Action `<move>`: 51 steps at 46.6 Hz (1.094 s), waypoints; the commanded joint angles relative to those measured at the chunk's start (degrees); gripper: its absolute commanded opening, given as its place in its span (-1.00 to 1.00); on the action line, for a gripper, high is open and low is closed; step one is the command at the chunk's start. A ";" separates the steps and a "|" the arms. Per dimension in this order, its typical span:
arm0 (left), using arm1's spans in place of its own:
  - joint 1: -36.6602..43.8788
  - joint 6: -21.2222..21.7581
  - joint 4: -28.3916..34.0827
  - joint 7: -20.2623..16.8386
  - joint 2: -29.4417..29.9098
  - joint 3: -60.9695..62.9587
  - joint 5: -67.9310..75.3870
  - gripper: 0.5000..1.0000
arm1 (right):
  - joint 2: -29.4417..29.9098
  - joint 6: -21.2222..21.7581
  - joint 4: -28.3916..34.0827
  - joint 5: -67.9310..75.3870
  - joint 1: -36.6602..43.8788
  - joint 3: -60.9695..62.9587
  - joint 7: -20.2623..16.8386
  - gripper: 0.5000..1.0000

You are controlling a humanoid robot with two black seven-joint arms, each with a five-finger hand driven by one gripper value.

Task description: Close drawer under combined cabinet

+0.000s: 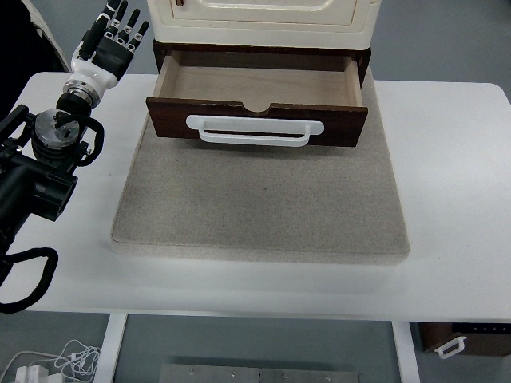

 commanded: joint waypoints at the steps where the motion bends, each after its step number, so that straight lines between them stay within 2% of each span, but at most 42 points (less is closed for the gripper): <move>1: -0.23 -0.02 0.15 0.00 0.52 -0.32 -0.10 1.00 | 0.00 0.00 0.00 0.00 0.00 0.09 0.00 0.81; 7: -0.76 -0.90 0.15 0.00 1.13 -0.41 0.07 1.00 | 0.00 0.00 0.00 0.00 0.00 0.00 0.00 0.81; 13: -1.64 -4.32 0.06 -0.09 3.24 -0.58 -0.01 1.00 | 0.00 0.00 0.00 0.00 0.00 0.00 0.00 0.81; 34: -10.86 -4.06 -1.17 -0.79 14.14 0.56 0.78 1.00 | 0.00 0.00 0.00 0.00 0.00 0.00 0.00 0.81; 40: -13.59 -4.06 -3.45 -0.62 16.86 0.73 1.13 1.00 | 0.00 0.00 0.00 0.00 0.00 0.00 0.00 0.81; 51: -16.58 -3.97 -12.85 -0.44 21.52 1.00 1.92 1.00 | 0.00 0.00 0.00 0.00 0.00 0.00 0.00 0.81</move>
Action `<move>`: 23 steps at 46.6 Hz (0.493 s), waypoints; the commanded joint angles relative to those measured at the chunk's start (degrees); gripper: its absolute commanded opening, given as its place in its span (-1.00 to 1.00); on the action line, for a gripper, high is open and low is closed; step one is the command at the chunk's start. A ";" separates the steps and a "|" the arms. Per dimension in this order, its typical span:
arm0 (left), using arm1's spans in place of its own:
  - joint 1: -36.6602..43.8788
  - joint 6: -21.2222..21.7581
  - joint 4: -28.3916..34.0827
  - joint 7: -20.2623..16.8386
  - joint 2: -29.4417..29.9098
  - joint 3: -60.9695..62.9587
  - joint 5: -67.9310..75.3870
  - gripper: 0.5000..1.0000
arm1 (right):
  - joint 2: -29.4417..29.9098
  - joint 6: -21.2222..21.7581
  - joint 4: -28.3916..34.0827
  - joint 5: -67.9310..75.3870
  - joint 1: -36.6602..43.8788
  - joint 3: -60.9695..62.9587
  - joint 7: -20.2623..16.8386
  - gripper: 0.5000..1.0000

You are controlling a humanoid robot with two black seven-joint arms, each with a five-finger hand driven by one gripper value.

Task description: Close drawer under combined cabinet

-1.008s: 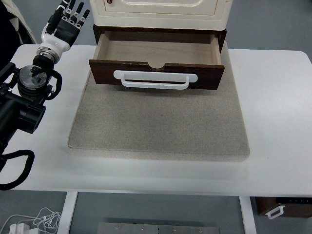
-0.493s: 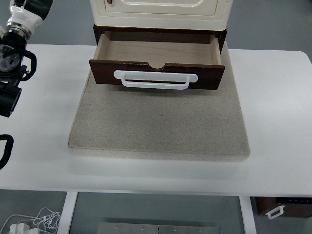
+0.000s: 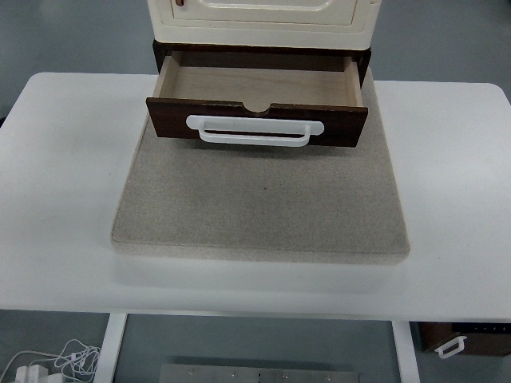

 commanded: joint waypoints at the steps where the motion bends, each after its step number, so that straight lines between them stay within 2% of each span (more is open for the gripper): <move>1: -1.27 0.04 -3.25 0.14 1.51 0.66 1.25 1.00 | 0.00 0.00 0.00 0.00 -0.01 0.00 0.00 0.81; 10: -4.79 0.21 -7.82 0.23 1.77 4.53 8.10 1.00 | 0.00 0.00 0.00 0.00 -0.01 0.00 0.00 0.81; 15: -4.35 0.74 -13.71 0.06 1.60 4.62 9.95 1.00 | 0.00 0.00 0.00 0.00 -0.01 0.00 0.00 0.81; 23: -4.70 7.85 -25.75 -0.12 1.07 11.02 11.97 1.00 | 0.00 0.00 0.00 0.00 -0.01 0.00 0.00 0.81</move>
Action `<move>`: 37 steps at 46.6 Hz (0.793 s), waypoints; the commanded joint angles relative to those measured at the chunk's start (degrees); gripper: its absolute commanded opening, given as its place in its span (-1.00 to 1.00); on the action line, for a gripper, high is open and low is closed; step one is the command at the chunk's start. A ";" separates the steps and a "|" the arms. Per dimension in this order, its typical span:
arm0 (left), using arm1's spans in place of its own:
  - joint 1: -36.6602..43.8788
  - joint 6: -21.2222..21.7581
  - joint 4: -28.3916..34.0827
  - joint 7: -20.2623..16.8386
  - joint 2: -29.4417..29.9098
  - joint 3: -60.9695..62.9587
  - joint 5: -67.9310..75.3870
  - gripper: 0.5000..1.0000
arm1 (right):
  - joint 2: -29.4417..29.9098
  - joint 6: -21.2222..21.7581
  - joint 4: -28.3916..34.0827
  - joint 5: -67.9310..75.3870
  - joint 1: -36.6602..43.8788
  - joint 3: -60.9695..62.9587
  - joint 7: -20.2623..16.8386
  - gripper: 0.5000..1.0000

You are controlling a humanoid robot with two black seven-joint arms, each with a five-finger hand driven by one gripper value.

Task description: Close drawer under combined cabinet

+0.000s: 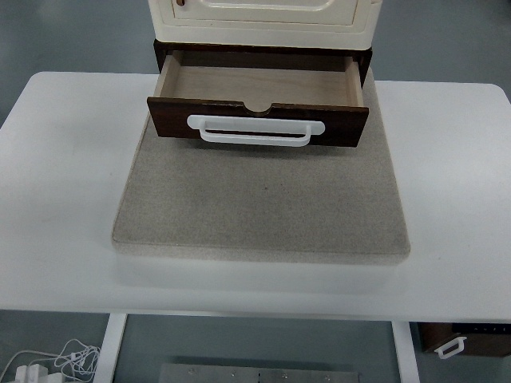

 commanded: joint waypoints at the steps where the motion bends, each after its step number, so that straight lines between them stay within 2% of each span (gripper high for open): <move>1: -0.84 3.79 -5.90 -0.24 -0.13 4.99 0.97 1.00 | 0.00 0.00 0.00 0.00 -0.01 0.00 -0.01 0.81; 7: -2.42 7.58 -13.46 -0.24 0.05 12.99 1.41 1.00 | 0.00 0.00 0.00 0.00 -0.01 0.00 -0.01 0.81; 11: -4.35 7.76 -16.19 -0.24 0.40 18.18 1.59 1.00 | 0.00 0.00 0.00 0.00 -0.01 0.00 -0.01 0.81; 30: -8.84 7.67 -25.33 -0.07 0.22 34.71 12.13 1.00 | 0.00 0.00 0.00 0.00 -0.01 0.00 -0.01 0.81; 37: -9.28 7.41 -26.04 -0.07 -0.57 37.96 15.74 1.00 | 0.00 0.00 0.00 0.00 -0.01 0.00 -0.01 0.81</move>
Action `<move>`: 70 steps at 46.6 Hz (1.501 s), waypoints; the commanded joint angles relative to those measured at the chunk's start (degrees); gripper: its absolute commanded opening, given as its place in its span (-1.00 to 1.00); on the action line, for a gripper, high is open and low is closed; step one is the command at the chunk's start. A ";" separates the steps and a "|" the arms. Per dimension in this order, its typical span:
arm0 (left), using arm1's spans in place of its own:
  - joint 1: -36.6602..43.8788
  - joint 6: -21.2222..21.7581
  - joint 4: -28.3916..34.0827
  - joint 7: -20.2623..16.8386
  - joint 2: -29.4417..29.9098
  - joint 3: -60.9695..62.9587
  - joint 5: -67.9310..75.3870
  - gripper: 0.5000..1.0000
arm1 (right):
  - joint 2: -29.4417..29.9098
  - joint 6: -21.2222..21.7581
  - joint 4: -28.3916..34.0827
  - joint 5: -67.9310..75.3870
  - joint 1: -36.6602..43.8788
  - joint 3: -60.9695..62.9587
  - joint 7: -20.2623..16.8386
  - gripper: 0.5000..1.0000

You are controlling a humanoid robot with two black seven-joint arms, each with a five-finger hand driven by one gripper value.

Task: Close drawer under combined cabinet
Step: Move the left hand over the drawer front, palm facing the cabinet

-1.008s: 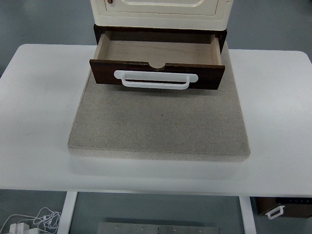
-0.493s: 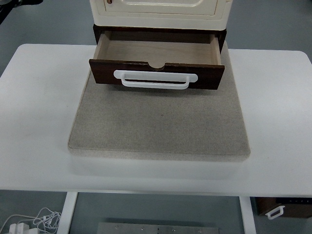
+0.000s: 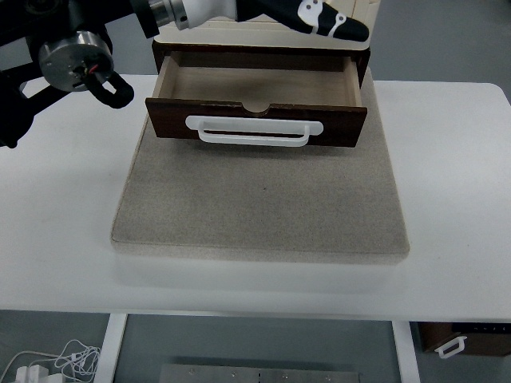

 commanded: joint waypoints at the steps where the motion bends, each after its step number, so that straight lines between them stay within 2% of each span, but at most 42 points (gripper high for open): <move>1: -0.12 -0.34 -0.14 0.12 -0.45 1.69 1.92 1.00 | 0.00 0.00 0.00 0.00 0.00 0.00 -0.01 0.81; 10: -1.88 -1.65 -2.33 1.00 -0.45 7.14 5.61 1.00 | 0.00 0.00 0.00 0.00 0.00 0.00 -0.01 0.81; 16: -2.41 -6.04 -4.00 2.23 -0.36 9.69 8.68 1.00 | 0.00 0.00 0.00 0.00 0.00 0.00 -0.01 0.81; 21: -2.41 -7.54 -4.89 4.25 -0.36 10.84 11.23 1.00 | 0.00 0.00 0.00 0.00 0.00 0.00 -0.01 0.81; 27: -2.50 -12.19 -4.71 9.52 -0.36 11.63 12.38 1.00 | 0.00 0.00 0.00 0.00 0.00 0.00 -0.01 0.81; 33: -2.32 -19.22 -4.62 17.60 0.08 11.63 12.38 1.00 | 0.00 0.00 0.00 0.00 0.00 0.00 -0.01 0.81; 36: -2.15 -21.25 -4.53 19.45 0.16 11.63 12.29 1.00 | 0.00 0.00 0.00 0.00 0.00 0.00 -0.01 0.81; 43: -1.97 -21.87 -3.31 22.97 -0.10 12.68 12.38 1.00 | 0.00 0.00 0.00 0.00 0.00 0.00 -0.01 0.81; 48: -1.71 -21.96 -1.02 26.40 -0.54 12.69 12.12 1.00 | 0.00 0.00 0.00 0.00 0.00 0.00 -0.01 0.81; 53: -1.44 -22.92 1.79 28.15 -0.54 13.12 11.94 1.00 | 0.00 0.00 0.00 0.00 0.00 0.00 -0.01 0.81; 58: -1.09 -24.33 3.73 28.77 -0.54 13.56 12.03 1.00 | 0.00 0.00 0.00 0.00 0.00 0.00 -0.01 0.81; 70: -1.27 -24.51 5.04 28.86 -0.54 14.97 12.29 1.00 | 0.00 0.00 0.00 0.00 0.00 0.00 -0.01 0.81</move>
